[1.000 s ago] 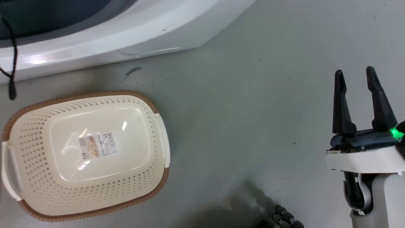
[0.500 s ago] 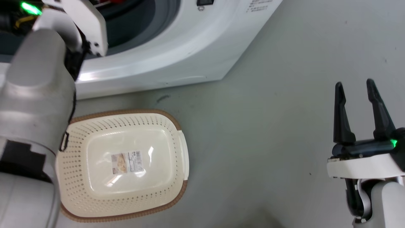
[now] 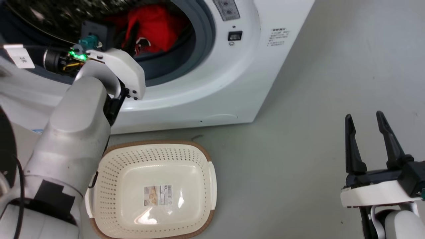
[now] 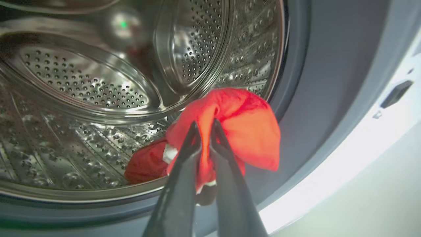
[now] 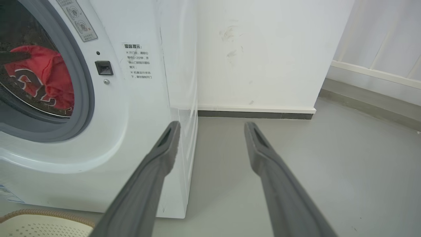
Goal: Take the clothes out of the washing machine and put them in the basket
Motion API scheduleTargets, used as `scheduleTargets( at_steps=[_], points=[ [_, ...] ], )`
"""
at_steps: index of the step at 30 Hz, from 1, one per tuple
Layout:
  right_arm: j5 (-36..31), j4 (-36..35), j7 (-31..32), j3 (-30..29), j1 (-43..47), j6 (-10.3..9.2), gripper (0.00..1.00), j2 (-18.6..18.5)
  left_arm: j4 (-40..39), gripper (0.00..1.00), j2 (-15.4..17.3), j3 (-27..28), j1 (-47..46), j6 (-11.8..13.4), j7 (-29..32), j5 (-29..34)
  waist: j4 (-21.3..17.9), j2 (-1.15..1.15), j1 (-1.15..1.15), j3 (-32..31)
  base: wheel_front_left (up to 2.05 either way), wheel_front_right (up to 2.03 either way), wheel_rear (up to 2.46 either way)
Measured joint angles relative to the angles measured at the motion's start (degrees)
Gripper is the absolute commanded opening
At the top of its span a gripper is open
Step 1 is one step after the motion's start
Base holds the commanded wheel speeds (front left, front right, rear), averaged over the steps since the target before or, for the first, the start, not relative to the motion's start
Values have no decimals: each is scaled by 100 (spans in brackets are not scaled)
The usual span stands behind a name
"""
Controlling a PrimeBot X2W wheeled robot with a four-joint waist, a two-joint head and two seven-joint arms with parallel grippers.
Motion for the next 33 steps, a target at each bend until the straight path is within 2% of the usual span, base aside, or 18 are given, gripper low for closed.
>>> scheduleTargets(
  at_steps=[5,12,13,14,24,33],
  points=[
    [-43,57,0,20,191,0,100,1,-594,0,35,21,465,104,-48,23,160,0,0,-360,0,0,0],
    [-87,112,0,51,474,0,100,0,-1722,0,260,110,1135,359,-56,11,342,0,0,-858,0,0,0],
    [-89,115,-1,48,513,0,100,0,-1902,0,309,112,1224,401,-56,11,364,0,0,-922,0,0,0],
    [-97,135,-1,40,584,0,100,1,-2476,0,478,131,1507,546,-10,10,425,0,0,-1096,0,0,0],
    [-102,163,0,58,812,0,100,0,-4790,0,1117,213,2497,1176,537,20,566,0,1,-1440,0,0,0],
    [-101,190,0,48,882,0,100,0,-6279,0,1574,249,3230,1608,973,35,636,0,1,-1503,0,0,0]
  ],
)
